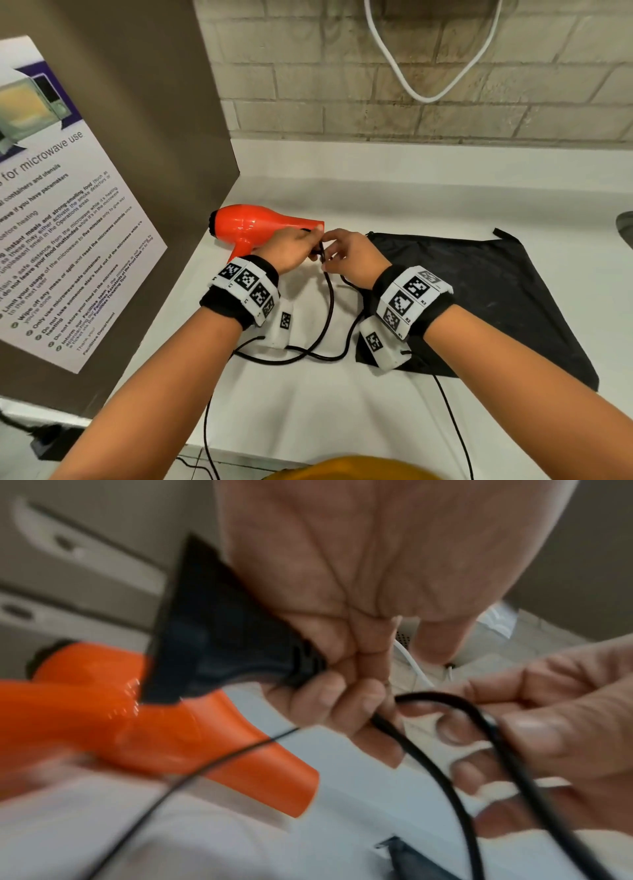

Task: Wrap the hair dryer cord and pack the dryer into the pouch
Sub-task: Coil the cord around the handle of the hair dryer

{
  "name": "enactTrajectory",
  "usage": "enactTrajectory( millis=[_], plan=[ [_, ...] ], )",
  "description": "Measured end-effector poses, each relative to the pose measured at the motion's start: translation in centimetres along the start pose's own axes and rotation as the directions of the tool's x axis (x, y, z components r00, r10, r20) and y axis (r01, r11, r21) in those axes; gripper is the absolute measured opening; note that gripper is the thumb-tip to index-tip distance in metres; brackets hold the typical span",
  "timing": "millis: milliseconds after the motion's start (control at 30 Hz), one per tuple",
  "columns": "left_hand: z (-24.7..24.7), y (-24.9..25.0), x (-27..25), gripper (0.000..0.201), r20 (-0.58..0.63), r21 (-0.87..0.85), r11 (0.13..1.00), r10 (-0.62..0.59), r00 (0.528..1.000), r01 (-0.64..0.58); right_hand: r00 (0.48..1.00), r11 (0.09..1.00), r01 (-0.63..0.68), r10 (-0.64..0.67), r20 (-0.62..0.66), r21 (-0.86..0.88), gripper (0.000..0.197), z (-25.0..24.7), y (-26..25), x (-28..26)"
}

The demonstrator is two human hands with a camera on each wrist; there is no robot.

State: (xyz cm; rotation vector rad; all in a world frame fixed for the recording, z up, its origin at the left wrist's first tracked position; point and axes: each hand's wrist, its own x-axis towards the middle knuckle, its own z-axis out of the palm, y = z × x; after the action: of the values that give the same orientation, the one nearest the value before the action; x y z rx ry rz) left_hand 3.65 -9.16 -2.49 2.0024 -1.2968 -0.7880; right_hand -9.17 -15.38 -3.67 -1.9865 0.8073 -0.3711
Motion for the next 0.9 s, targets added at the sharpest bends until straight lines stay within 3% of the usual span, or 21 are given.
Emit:
enactTrajectory(
  millis=[100,200,333,467,533,600,700,800,900],
  plan=[
    [0.4,0.8,-0.1,0.032,-0.026,-0.087,0.996,0.008,1.0,-0.01,0.987,0.985,0.117,-0.13,-0.09,-0.13,0.044,0.2,0.1,-0.3],
    [0.4,0.7,0.2,0.023,-0.027,-0.213,0.977,-0.038,0.999,0.032,0.995,0.998,0.04,-0.045,-0.092,-0.055,0.047,-0.1,0.6,-0.5],
    [0.2,1.1,0.2,0.02,-0.042,-0.315,0.948,-0.06,0.997,0.044,0.999,0.999,-0.035,0.034,-0.023,-0.038,0.018,-0.8,1.4,-0.8],
    [-0.4,0.1,1.1,0.026,-0.214,-0.271,0.963,-0.056,0.975,-0.004,0.985,0.995,-0.01,-0.006,-0.171,-0.094,0.019,-2.9,1.3,-1.5],
    [-0.4,-0.4,1.6,0.028,-0.216,-0.221,0.975,-0.083,0.973,0.034,0.961,0.993,-0.028,-0.004,-0.275,-0.111,0.023,-4.1,1.2,-1.9],
    [0.0,-0.4,1.8,0.021,-0.17,-0.201,0.975,-0.126,0.977,0.091,0.941,0.998,-0.062,0.052,-0.335,-0.019,0.024,-5.2,1.1,-2.2],
    [1.0,-0.5,2.3,0.013,-0.05,-0.269,0.95,-0.182,0.982,0.162,0.932,0.957,-0.095,0.183,-0.314,0.275,0.018,-6.6,0.3,-3.2],
    [1.6,-0.2,2.0,0.029,0.071,-0.2,0.954,-0.211,0.975,0.221,0.952,0.88,-0.021,0.163,-0.26,0.474,0.014,-7.3,-0.8,-4.5],
    [1.7,1.4,0.5,0.039,0.023,-0.074,0.993,-0.093,0.995,0.095,0.962,0.867,0.042,0.099,-0.255,0.496,0.02,-6.8,-1.4,-5.1]
  ],
)
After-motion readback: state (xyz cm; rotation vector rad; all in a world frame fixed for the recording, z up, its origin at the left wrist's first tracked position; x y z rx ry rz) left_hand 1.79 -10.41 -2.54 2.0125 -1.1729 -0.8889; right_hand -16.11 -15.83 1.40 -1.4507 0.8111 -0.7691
